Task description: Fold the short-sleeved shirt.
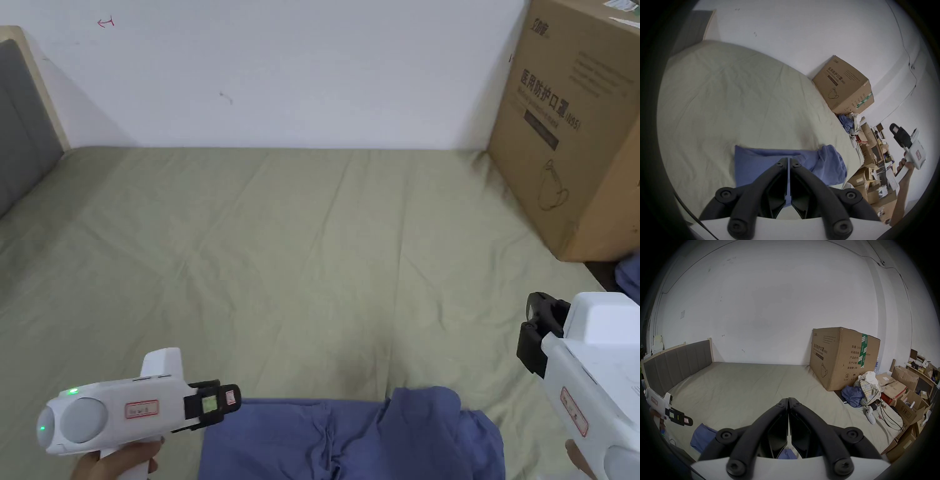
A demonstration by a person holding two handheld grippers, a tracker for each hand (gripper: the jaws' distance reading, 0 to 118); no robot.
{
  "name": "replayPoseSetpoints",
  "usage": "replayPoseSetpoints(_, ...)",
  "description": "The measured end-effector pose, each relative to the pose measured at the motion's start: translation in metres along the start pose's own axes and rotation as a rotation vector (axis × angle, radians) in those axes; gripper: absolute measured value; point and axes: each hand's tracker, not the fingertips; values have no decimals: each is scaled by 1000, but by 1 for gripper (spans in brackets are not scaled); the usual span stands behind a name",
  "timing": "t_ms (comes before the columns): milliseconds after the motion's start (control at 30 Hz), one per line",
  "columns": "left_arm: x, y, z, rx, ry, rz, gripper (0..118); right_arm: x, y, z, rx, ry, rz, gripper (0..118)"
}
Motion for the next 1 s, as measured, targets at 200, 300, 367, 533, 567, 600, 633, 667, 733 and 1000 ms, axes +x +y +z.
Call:
replayPoseSetpoints(200, -41, -9, -9, -54, 58, 66, 97, -6, 0, -3, -11, 8, 10, 0)
replayPoseSetpoints(300, -59, -17, -19, -96, 42, 92, 104, -8, -1, -5, -18, 8, 17, 0)
replayPoseSetpoints(367, -72, -20, -29, -147, 36, 144, 104, -10, -2, -6, -24, 7, 22, 0)
replayPoseSetpoints(533, -86, -23, -47, -160, 14, 175, 83, -11, -6, -8, -40, 6, 34, 0)
replayPoseSetpoints(567, -86, -24, -50, -162, 9, 184, 83, -11, -7, -9, -44, 3, 37, 0)
replayPoseSetpoints(600, -85, -24, -53, -163, -2, 192, 82, -11, -7, -10, -48, 3, 37, 0)
replayPoseSetpoints(633, -84, -23, -56, -171, -21, 185, 78, -12, -8, -10, -51, 2, 36, 0)
replayPoseSetpoints(667, -82, -23, -58, -173, -30, 169, 69, -12, -8, -11, -55, 2, 36, 0)
replayPoseSetpoints(733, -77, -22, -65, -202, -22, 146, 42, -13, -8, -11, -57, 3, 38, 0)
replayPoseSetpoints(1000, -57, -26, -57, -161, 33, 29, 15, -15, -6, -12, -53, 5, 43, 0)
